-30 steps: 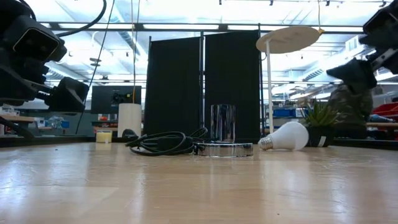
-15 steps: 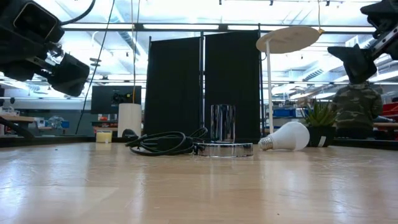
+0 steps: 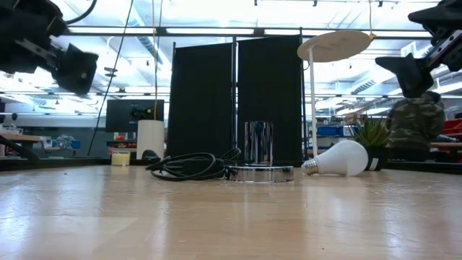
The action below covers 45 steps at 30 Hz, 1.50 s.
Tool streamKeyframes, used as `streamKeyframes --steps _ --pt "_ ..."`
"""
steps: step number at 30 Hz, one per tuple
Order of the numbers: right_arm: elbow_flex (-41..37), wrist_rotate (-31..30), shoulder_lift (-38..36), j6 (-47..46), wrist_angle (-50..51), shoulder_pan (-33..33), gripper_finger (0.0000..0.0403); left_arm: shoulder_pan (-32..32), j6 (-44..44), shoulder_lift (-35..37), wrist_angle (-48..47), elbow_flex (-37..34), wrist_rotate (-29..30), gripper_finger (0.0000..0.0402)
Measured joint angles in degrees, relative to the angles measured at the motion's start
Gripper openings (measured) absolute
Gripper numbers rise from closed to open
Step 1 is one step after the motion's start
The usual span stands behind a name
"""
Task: Screw lightbulb
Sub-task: Return to Home Position
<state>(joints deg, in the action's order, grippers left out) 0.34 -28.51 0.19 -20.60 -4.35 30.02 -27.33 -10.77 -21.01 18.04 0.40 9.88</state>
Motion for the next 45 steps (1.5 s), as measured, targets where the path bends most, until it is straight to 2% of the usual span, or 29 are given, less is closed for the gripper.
streamKeyframes --steps 6,11,14,18,31,45 --pt "0.00 0.06 1.03 0.00 0.05 -1.92 0.0373 0.01 -0.01 8.93 -3.21 0.00 0.01 0.0312" --pt "0.00 0.06 1.72 0.00 0.06 -4.87 0.0373 0.02 0.01 15.03 -10.92 0.00 -0.01 0.0312" --pt "0.00 0.06 1.63 0.00 0.08 -6.91 0.0373 0.54 -0.03 18.03 -16.23 -0.01 -0.12 0.0312" --pt "0.00 0.10 -0.14 -0.02 -0.14 -8.80 0.0373 2.29 0.01 20.04 -16.18 -0.02 -0.55 0.0312" --pt "0.00 0.10 0.00 -0.18 -0.21 -9.01 0.0373 8.52 0.01 20.71 -16.13 -0.02 -0.60 0.0312" --pt "0.00 0.10 0.04 -0.20 -0.26 -9.01 0.0373 8.85 0.01 20.34 -16.19 -0.02 -0.60 0.0312"
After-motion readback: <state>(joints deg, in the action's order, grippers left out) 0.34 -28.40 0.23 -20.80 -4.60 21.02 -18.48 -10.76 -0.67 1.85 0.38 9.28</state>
